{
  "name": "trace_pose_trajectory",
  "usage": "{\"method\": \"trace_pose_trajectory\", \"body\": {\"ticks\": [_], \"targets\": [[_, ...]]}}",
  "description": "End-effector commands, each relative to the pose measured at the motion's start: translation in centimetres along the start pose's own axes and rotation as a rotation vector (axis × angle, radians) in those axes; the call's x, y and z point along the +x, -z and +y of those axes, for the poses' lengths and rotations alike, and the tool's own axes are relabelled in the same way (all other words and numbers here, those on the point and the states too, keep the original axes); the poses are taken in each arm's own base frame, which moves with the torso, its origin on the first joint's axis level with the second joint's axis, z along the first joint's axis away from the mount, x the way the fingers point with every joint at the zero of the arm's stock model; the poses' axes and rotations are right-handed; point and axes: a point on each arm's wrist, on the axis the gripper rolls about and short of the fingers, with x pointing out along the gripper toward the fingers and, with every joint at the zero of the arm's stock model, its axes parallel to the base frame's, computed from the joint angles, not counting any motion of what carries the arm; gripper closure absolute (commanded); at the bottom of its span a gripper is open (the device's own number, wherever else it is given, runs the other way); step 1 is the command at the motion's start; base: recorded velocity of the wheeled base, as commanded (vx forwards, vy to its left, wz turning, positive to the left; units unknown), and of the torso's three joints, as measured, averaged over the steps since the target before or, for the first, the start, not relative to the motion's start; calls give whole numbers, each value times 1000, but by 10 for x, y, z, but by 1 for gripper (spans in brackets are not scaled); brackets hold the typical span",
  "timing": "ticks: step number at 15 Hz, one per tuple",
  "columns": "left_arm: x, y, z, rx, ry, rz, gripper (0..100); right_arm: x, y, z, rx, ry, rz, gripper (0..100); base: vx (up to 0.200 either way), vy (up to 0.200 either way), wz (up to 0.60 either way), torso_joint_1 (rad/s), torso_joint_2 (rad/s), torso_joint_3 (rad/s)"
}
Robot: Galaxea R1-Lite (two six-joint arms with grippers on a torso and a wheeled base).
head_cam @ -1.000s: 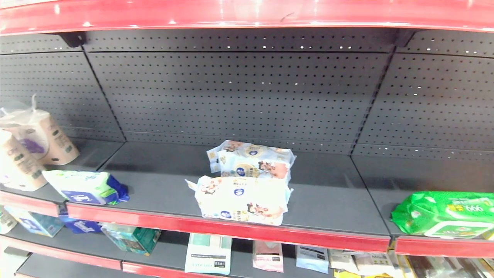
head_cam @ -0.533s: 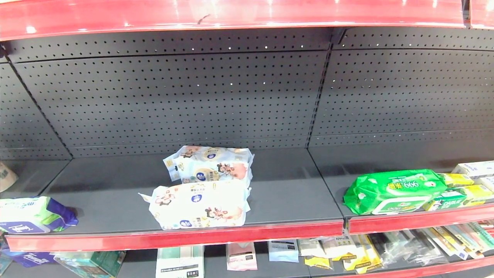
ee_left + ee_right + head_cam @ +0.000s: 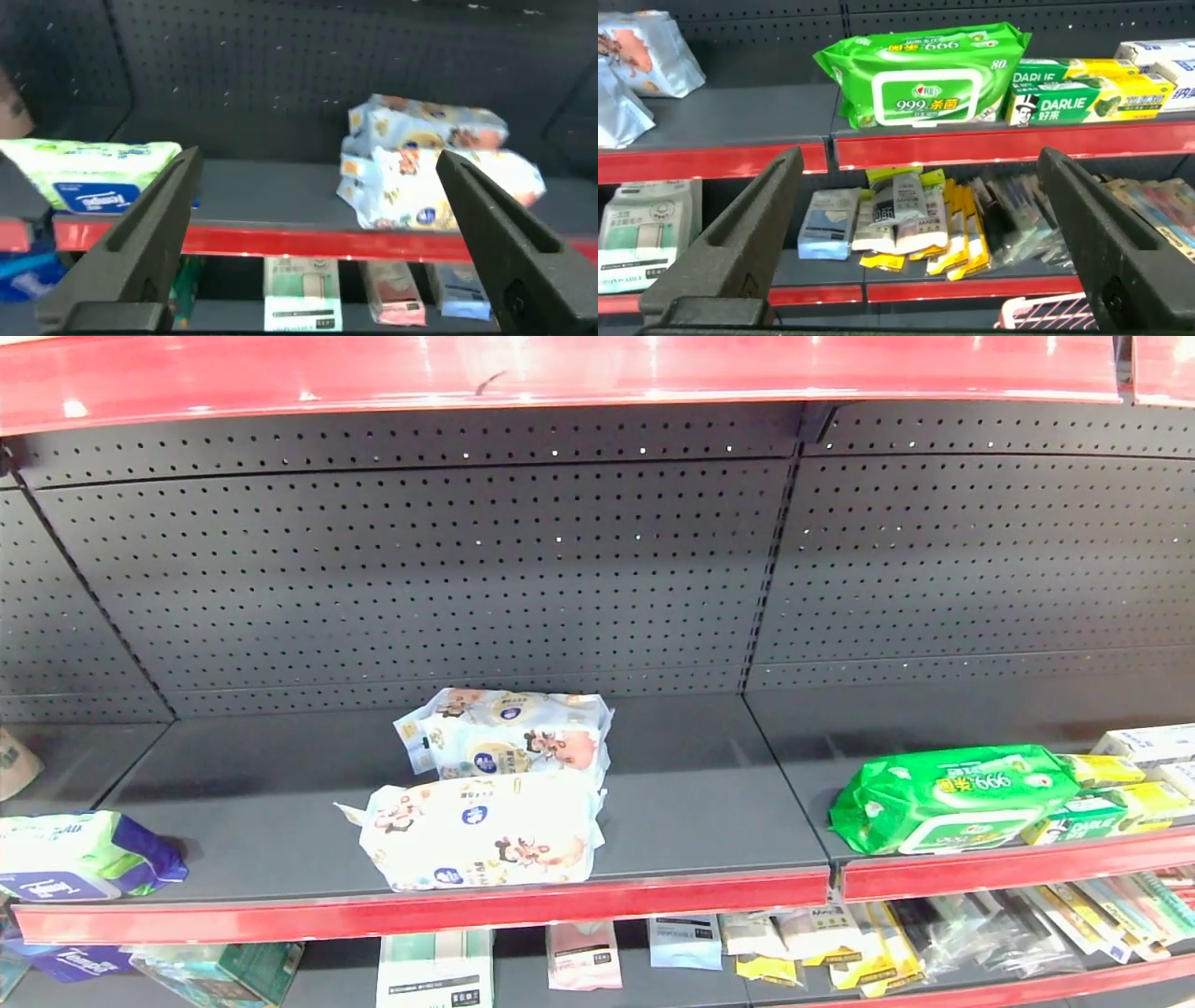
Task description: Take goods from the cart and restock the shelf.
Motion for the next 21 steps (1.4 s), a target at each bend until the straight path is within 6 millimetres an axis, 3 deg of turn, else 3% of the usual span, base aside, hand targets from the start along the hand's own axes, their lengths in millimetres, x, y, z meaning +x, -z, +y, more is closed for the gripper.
{"method": "trace_pose_trajectory", "body": {"ticks": [1,3,11,12,16,21], "targets": [[81,-33,-4,59,-159,297,0,0,0,0,0,0,2,0,0,0,0,0,0,0],[109,-21,-6,126,-127,430,0,0,0,0,0,0,2,0,0,0,0,0,0,0],[174,25,-6,148,-99,738,0,0,0,0,0,0,1,0,0,0,0,0,0,0],[178,28,-6,150,-99,754,0,0,0,0,0,0,2,0,0,0,0,0,0,0],[226,61,-9,155,-81,790,0,0,0,0,0,0,2,0,0,0,0,0,0,0],[250,70,-18,165,-47,813,0,0,0,0,0,0,2,0,0,0,0,0,0,0]]}}
